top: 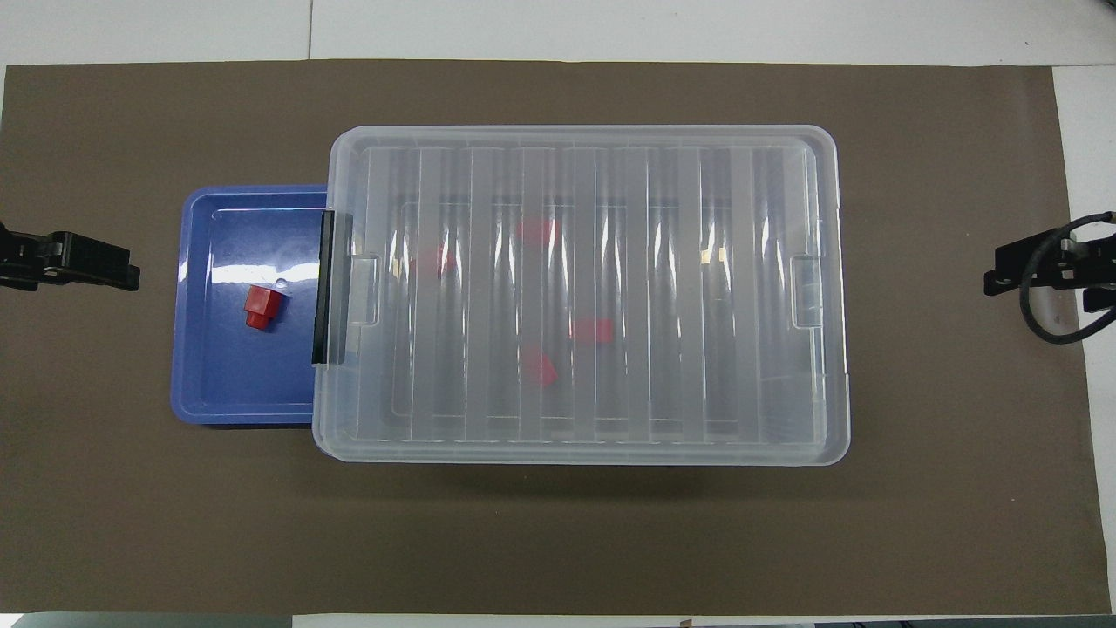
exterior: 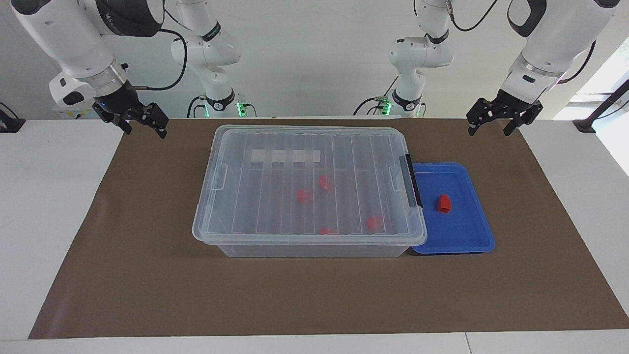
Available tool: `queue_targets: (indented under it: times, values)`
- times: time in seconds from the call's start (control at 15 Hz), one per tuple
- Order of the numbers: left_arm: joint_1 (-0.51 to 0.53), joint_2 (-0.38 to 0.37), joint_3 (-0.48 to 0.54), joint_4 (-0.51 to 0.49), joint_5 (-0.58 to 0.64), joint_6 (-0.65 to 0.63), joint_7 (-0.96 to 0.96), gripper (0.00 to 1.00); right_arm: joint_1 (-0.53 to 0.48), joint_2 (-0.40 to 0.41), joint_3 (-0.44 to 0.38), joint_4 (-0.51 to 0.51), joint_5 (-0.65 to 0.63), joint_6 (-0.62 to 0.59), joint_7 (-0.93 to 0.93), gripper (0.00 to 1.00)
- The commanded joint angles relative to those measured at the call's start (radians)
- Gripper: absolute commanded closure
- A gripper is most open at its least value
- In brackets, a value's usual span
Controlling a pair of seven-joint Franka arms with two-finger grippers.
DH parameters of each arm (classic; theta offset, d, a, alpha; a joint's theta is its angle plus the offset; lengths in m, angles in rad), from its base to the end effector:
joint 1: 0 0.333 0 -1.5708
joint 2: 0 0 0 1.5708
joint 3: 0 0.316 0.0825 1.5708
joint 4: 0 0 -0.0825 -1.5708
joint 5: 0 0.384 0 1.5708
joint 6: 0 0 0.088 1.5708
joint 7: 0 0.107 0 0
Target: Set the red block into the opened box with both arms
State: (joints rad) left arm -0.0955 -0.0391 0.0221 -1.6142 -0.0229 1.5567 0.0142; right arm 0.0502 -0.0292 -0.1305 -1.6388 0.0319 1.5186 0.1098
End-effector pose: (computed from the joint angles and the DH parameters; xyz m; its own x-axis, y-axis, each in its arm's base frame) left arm 0.5388 -0.0419 0.6243 0.9960 -0.0878 -0.0181 -0.0874 -0.9959 0.0240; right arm 0.5366 -0.0406 0.6042 0.9779 -0.1865 -0.0944 -0.1896 -0.9815 -0.0255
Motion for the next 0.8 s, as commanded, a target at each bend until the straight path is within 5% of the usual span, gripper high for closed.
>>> queue_targets:
  times: [0.0,0.73]
  values:
    - [-0.003,-0.019,-0.002,-0.023,0.020,0.016,-0.006,0.00,-0.009,-0.021,0.005,-0.029,-0.003,0.025,-0.021,0.00]
    - [-0.003,-0.019,-0.002,-0.029,0.020,0.029,-0.002,0.00,-0.009,-0.012,0.067,-0.033,0.013,0.101,0.004,0.00]
